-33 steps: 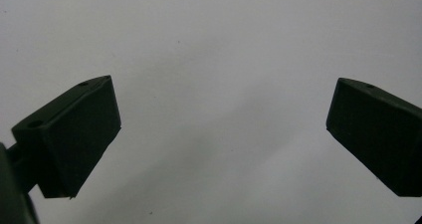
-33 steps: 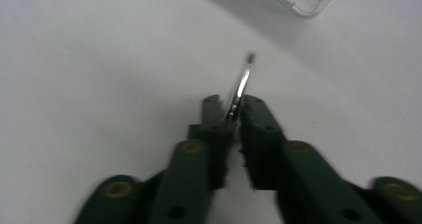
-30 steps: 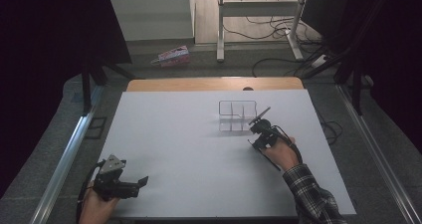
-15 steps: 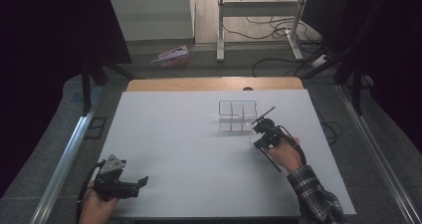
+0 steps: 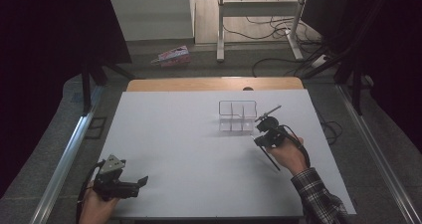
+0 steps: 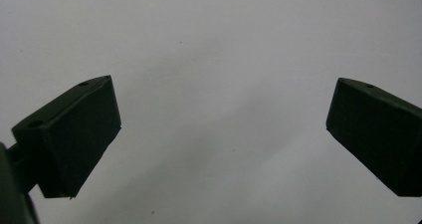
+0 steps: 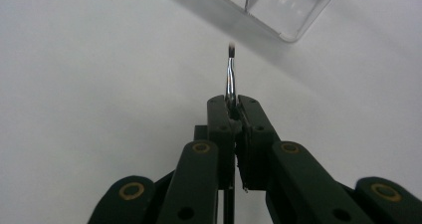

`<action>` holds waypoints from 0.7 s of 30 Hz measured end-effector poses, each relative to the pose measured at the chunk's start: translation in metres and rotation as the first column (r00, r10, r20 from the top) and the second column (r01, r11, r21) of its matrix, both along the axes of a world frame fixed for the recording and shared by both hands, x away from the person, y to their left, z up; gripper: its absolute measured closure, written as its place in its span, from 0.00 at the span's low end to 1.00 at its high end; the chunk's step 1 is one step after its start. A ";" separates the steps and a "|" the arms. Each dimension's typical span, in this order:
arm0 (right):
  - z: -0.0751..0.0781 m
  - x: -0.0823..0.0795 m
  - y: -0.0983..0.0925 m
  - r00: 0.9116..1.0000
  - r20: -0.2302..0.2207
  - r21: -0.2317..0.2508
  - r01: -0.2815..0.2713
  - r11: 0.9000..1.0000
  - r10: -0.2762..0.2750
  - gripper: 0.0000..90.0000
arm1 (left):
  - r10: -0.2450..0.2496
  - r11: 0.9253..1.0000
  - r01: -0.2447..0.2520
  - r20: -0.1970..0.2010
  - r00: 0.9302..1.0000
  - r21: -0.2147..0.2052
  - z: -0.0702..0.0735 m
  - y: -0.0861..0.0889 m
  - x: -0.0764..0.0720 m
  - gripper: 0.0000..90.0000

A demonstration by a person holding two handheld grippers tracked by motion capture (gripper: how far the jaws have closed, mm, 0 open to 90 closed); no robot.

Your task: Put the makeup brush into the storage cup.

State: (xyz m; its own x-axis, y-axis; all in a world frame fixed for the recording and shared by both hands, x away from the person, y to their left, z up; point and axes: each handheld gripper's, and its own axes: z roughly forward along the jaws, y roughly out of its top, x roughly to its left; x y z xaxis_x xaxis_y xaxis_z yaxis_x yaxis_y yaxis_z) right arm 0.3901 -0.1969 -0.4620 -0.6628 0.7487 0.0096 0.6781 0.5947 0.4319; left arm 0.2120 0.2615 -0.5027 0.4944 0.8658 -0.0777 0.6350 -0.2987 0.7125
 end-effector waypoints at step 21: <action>0.025 -0.022 -0.015 0.993 0.114 0.154 -0.014 0.988 -0.004 0.95 | 0.004 1.000 -0.004 0.006 1.000 -0.002 0.001 0.000 -0.001 0.01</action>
State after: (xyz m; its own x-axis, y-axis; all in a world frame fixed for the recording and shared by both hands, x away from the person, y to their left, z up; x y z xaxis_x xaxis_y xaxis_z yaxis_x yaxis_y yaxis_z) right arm 0.3681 -0.2115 -0.4370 -0.6697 0.7410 0.0490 0.6166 0.5182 0.5927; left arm 0.2115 0.2619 -0.5019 0.4913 0.8677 -0.0760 0.6318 -0.2949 0.7168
